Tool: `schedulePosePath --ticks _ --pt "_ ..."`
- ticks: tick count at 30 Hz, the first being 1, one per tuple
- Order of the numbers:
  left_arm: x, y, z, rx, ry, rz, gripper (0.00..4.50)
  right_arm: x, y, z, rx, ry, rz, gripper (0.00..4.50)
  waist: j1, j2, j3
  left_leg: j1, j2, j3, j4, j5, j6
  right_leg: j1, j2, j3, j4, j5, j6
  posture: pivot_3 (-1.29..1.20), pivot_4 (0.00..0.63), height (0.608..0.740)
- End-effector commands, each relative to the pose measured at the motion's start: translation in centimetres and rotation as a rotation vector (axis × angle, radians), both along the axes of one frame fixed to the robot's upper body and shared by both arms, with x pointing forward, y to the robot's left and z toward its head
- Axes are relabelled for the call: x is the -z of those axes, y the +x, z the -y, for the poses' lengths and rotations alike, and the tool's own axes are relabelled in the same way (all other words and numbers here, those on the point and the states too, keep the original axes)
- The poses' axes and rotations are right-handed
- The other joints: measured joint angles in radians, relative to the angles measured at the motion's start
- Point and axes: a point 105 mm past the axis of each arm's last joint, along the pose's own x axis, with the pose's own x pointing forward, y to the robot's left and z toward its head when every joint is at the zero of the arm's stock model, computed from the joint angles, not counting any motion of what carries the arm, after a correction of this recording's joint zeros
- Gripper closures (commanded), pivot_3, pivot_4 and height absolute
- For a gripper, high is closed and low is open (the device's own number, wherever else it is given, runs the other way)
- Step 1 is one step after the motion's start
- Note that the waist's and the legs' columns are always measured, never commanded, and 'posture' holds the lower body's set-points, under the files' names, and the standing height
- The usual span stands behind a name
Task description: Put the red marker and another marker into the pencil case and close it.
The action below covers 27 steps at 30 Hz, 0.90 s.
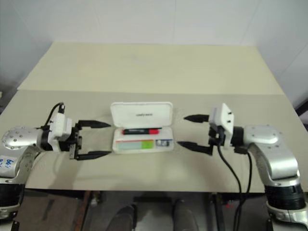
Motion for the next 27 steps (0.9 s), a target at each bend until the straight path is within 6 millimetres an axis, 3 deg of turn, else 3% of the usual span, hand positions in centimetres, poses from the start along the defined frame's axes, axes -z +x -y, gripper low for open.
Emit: schedulePosePath --ticks 1,10,17,27 --pt "-1.4 0.3 -0.4 -0.01 -0.048 0.047 1.27 -1.8 -0.7 0.2 -0.012 -0.004 0.086 0.0 0.0 0.0 0.0 0.0 0.0 0.0 0.0 0.0 0.0 0.0 0.0 0.0 0.0 0.0 0.0 0.0 0.15 0.74" --pt "-1.4 0.6 -0.6 -0.014 -0.064 0.052 4.39 -2.8 -0.7 0.3 -0.008 -0.001 0.117 0.0 0.004 0.0 0.0 -0.001 0.0 0.0 0.0 0.0 0.0 0.0 0.0 0.0 -0.001 0.0 0.001 0.0 0.15 0.74" --pt "-1.7 1.0 -1.6 -0.105 -0.101 0.063 4.45 -2.6 -0.6 0.7 0.018 0.013 0.056 0.0 0.003 0.0 0.0 0.0 0.0 0.0 0.0 0.0 0.0 0.0 0.0 0.0 -0.001 0.0 0.0 0.0 0.15 0.74" --pt "-2.9 4.4 -5.2 -0.43 -0.273 0.03 4.45 -2.3 -0.6 0.4 0.034 -0.011 0.096 0.0 0.004 0.0 0.0 0.0 0.0 0.0 0.0 0.0 0.0 0.0 0.0 0.0 0.0 0.001 0.001 0.0 0.15 0.74"
